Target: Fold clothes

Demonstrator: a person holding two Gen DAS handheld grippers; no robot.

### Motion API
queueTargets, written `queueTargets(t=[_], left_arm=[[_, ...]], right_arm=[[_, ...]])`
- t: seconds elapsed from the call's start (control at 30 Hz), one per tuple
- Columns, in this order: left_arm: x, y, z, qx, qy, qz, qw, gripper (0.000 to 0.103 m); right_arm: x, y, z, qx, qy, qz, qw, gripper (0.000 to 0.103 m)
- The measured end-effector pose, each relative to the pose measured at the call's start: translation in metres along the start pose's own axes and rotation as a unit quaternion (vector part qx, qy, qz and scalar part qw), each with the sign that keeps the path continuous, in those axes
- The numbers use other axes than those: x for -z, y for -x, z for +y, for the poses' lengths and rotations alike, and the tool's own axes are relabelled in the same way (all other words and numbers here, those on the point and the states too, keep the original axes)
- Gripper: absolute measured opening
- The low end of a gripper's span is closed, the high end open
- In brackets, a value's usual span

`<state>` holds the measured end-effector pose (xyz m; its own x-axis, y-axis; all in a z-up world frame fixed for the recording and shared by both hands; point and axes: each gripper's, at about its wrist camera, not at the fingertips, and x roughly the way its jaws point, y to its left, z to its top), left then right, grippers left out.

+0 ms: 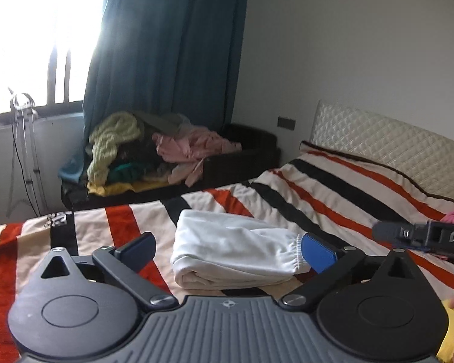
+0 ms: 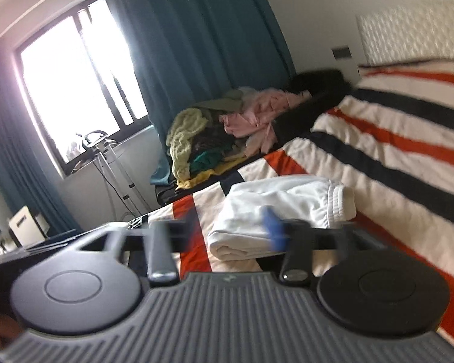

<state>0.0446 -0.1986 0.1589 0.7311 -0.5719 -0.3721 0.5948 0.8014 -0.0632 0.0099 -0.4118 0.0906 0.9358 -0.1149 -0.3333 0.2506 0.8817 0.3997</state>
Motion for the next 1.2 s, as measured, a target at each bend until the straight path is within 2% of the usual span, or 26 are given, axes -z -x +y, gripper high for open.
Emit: queueTargets(t=[0.03,0.07,0.23,0.5,0.63,0.9,1.2], left_arm=[[0.004,0.007,-0.001,0.004,-0.001,-0.003,1.0,0.103],[0.009,0.014,-0.002,0.008,-0.002,-0.005,1.0,0.103],[0.039,0.041,-0.005,-0.009,-0.015,-0.028,0.9994,0.103],[0.085,0.062,0.012,-0.025,0.006,-0.053,0.9983,0.103],[0.099,0.058,0.024,-0.033,0.021,-0.057,0.9976,0.103],[0.118,0.037,0.034,-0.043,0.007,-0.046,0.998,0.103],[0.136,0.019,0.041,-0.052,0.009,-0.032,0.9981,0.103]], right_arm=[[0.004,0.005,0.002,0.001,0.005,-0.006,1.0,0.091],[0.008,0.011,0.005,0.002,0.011,-0.011,1.0,0.088],[0.028,0.036,0.016,0.008,0.039,-0.039,0.998,0.088],[0.08,0.04,0.03,0.032,0.112,-0.072,0.991,0.088],[0.102,0.03,0.034,0.036,0.13,-0.078,0.988,0.088],[0.141,-0.001,0.029,0.05,0.128,-0.061,0.989,0.088],[0.159,-0.016,0.026,0.067,0.125,-0.064,0.988,0.088]])
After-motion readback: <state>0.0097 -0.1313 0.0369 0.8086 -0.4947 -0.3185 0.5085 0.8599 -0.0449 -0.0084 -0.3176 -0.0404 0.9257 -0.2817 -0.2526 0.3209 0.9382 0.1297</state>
